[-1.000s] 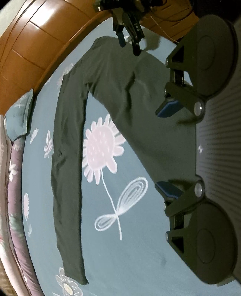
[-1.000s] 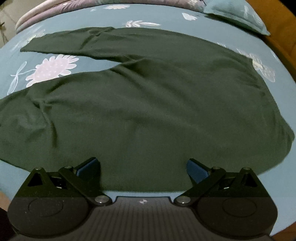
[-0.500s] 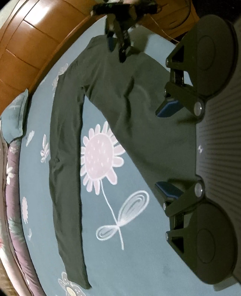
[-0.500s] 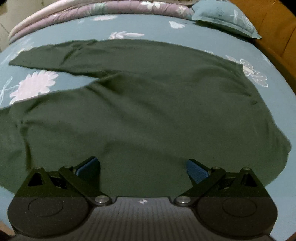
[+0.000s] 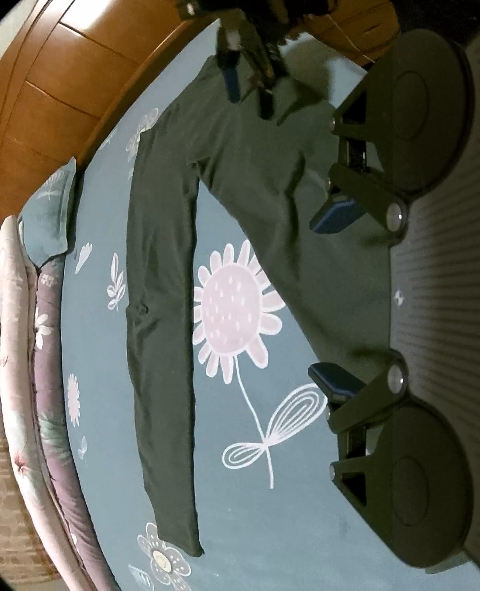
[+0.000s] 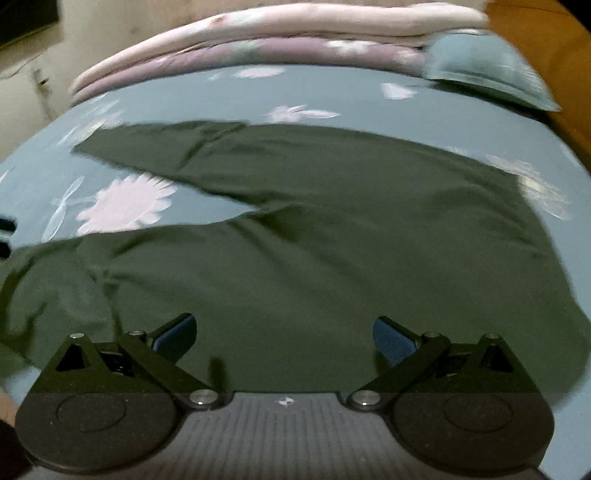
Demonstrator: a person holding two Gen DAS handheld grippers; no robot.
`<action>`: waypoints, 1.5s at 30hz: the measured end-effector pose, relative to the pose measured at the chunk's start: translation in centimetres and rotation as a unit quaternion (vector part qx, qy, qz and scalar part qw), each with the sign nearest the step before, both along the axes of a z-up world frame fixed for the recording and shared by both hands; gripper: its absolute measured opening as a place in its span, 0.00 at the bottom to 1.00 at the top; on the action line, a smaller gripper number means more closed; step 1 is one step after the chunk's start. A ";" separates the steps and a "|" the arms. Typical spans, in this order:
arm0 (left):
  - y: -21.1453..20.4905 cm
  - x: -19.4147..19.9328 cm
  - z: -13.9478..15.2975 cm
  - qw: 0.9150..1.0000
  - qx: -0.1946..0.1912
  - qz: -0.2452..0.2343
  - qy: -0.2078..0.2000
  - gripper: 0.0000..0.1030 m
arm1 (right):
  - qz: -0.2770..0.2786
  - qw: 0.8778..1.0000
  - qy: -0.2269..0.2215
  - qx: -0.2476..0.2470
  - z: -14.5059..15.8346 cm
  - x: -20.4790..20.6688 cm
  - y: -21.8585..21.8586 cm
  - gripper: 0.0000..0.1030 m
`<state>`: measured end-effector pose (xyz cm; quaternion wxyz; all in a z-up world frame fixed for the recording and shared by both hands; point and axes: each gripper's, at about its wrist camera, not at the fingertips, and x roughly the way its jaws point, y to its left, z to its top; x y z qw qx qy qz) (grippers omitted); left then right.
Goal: Fold clothes
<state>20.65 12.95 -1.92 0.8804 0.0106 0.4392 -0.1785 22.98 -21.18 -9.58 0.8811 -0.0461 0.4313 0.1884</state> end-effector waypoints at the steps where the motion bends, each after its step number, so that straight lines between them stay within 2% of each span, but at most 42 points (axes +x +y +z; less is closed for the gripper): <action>1: -0.2 -0.1 0.0 1.000 0.000 0.006 0.003 0.75 | 0.009 1.000 0.014 -0.002 -0.7 0.1 0.1 1.00; 6: -0.8 0.1 -0.4 0.999 0.009 0.035 0.021 0.75 | 0.069 0.997 0.018 -0.037 -1.7 -2.6 -1.0 1.00; 8: -1.3 0.9 -0.3 0.999 0.012 0.039 0.020 0.75 | 0.062 0.997 0.021 -0.031 -1.0 -2.1 -2.1 1.00; 12: -2.6 3.9 0.8 1.000 0.007 0.025 0.001 0.75 | 0.022 1.000 -0.003 -0.019 0.7 0.8 -3.5 1.00; 17: -4.5 11.2 2.5 0.997 -0.075 0.022 0.007 0.75 | -0.010 0.999 -0.017 -0.049 0.2 3.8 -4.0 1.00; 19: -5.3 14.2 3.2 0.994 -0.108 0.021 0.010 0.75 | -0.014 0.997 -0.023 -0.066 -0.2 3.7 -4.4 1.00; 21: -7.0 17.5 3.3 0.989 -0.146 0.018 0.033 0.76 | -0.020 0.996 -0.037 -0.081 -0.3 3.4 -4.7 1.00; 24: -9.8 22.7 2.0 0.980 -0.185 0.022 0.071 0.76 | -0.040 0.995 -0.048 -0.078 -0.2 3.5 -5.4 1.00; 27: -12.4 26.9 -0.7 0.972 -0.206 0.040 0.105 0.76 | -0.054 0.996 -0.047 -0.052 -0.4 3.3 -6.6 1.00; 34: -16.9 31.9 -6.2 0.974 -0.174 0.069 0.129 0.76 | -0.075 0.996 -0.036 -0.030 -2.5 3.1 -7.8 1.00; 38: -17.4 33.7 -6.4 0.976 -0.177 0.083 0.100 0.77 | -0.079 0.995 -0.047 -0.022 -2.9 2.9 -8.0 1.00; 41: -18.1 34.4 -6.0 0.975 -0.170 0.103 0.098 0.77 | -0.076 0.995 -0.055 -0.016 -3.1 2.7 -8.1 1.00; 43: -18.6 34.0 -5.0 0.976 -0.168 0.099 0.093 0.76 | -0.073 0.996 -0.056 -0.014 -3.1 2.7 -8.2 1.00; 45: -19.5 32.8 -4.1 0.974 -0.195 0.074 0.090 0.77 | -0.069 0.996 -0.056 -0.014 -3.1 2.8 -8.3 1.00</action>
